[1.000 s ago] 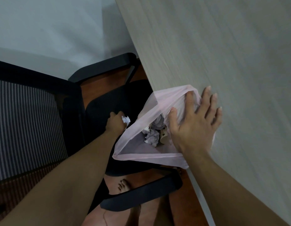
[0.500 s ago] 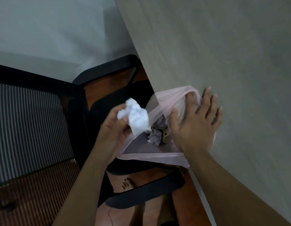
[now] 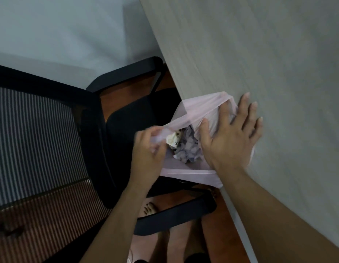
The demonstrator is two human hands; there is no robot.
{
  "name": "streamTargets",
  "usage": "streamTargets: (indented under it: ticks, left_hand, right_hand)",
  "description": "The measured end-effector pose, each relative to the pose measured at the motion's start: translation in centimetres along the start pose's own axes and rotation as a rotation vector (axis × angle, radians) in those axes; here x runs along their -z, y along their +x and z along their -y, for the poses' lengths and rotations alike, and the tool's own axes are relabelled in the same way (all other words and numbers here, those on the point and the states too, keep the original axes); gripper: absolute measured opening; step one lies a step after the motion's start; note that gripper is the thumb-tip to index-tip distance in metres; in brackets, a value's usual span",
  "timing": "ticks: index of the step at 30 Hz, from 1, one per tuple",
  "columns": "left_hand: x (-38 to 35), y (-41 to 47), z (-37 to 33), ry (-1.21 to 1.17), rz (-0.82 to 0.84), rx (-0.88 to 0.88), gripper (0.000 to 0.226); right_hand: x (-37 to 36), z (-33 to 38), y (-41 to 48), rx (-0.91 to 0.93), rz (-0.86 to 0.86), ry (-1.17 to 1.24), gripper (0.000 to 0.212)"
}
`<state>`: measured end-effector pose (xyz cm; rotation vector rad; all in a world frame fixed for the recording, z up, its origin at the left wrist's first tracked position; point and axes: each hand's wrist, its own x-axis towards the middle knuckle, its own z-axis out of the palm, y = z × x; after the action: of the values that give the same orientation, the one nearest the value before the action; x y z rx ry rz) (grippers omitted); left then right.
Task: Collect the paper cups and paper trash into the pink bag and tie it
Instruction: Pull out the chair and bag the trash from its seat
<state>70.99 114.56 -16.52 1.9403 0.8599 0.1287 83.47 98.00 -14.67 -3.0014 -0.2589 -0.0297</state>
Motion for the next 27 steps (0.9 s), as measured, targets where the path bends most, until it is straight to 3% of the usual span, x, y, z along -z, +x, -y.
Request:
streamTargets:
  ticks: [2, 3, 5, 6, 8, 9, 20, 22, 27]
  left_hand:
    - [-0.7, -0.7, 0.5, 0.099, -0.272, -0.02, 0.049]
    - [-1.1, -1.0, 1.3, 0.149, -0.306, 0.013, 0.06]
    - [-1.4, -1.1, 3.1, 0.226, -0.194, 0.133, 0.075]
    - [-1.4, -0.9, 4.1, 0.23, -0.109, 0.197, 0.067]
    - [-0.9, -0.7, 5.2, 0.126, -0.039, 0.286, 0.03]
    - [-0.8, -0.8, 5.3, 0.086, -0.058, 0.302, 0.023]
    - [4.9, -4.7, 0.5, -0.14, -0.191, 0.15, 0.037]
    - [7.3, -5.4, -1.2, -0.174, -0.18, 0.102, 0.04]
    - [13.4, -6.8, -6.4, -0.196, -0.142, 0.056, 0.03]
  right_hand:
    - [-0.1, 0.0, 0.0, 0.001, 0.013, 0.003, 0.076]
    - [-0.1, -0.1, 0.0, 0.001, 0.018, 0.004, 0.076]
    - [-0.1, -0.2, 0.1, 0.0, 0.022, 0.005, 0.075]
    - [-0.1, -0.2, 0.1, 0.002, 0.023, 0.004, 0.075]
    - [-0.2, -0.1, 0.1, 0.007, 0.02, 0.011, 0.075]
    - [-0.2, -0.1, 0.1, 0.007, 0.018, 0.015, 0.075]
    - [1.5, 0.4, -0.4, 0.014, -0.041, 0.036, 0.06]
    - [2.7, 0.0, -1.1, 0.056, 0.007, 0.04, 0.055]
    - [9.3, -0.2, -3.5, 0.089, 0.355, 0.228, 0.045]
